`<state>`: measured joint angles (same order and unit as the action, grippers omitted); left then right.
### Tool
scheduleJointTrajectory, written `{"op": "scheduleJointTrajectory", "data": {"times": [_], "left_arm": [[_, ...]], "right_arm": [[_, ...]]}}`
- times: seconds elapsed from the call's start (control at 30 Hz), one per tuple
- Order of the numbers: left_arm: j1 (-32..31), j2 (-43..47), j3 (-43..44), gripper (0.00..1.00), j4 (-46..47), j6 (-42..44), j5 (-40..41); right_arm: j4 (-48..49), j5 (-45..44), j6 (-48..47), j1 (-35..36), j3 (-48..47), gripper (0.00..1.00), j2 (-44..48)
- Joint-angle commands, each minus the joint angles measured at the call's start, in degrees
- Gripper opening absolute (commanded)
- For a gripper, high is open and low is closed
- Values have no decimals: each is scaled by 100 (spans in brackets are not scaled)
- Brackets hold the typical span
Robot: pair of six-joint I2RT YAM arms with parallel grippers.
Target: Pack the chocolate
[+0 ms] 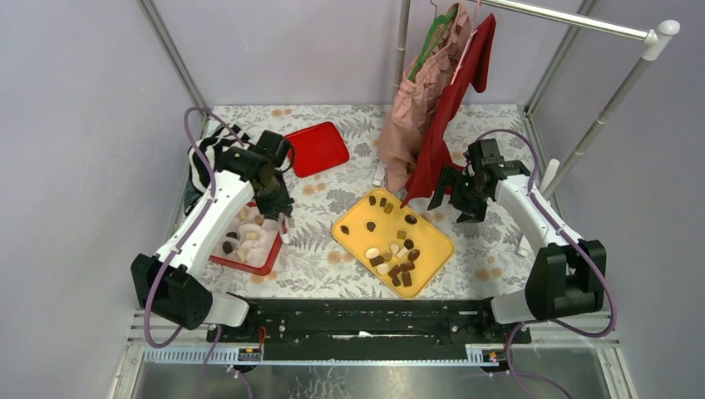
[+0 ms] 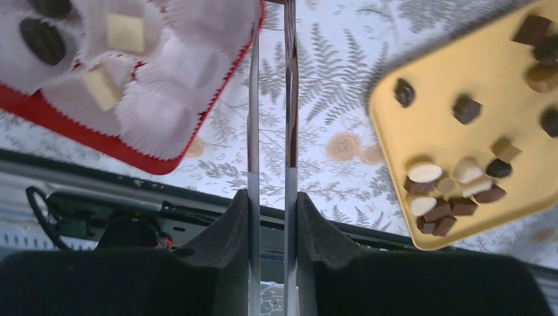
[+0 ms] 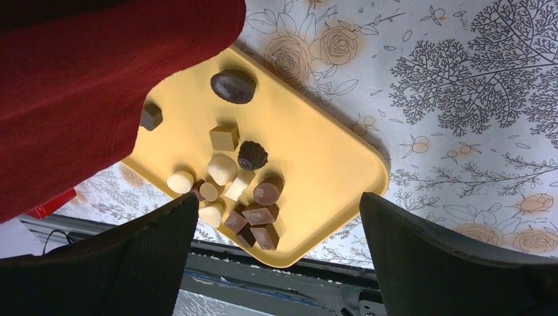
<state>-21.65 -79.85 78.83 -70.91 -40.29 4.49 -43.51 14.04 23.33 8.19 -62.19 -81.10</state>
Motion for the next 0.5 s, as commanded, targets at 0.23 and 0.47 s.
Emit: {"op": "scheduleJointTrajectory", "data": {"times": [0.23,0.47], "left_arm": [[507,173,-593,0,-408,-544,250],[548,212,-809,0,-361,-603,104]], "right_arm": [[-57,37,-95,-17,-249,100,-68],[-37,87,-86,-24,-241,100,-103]]}}
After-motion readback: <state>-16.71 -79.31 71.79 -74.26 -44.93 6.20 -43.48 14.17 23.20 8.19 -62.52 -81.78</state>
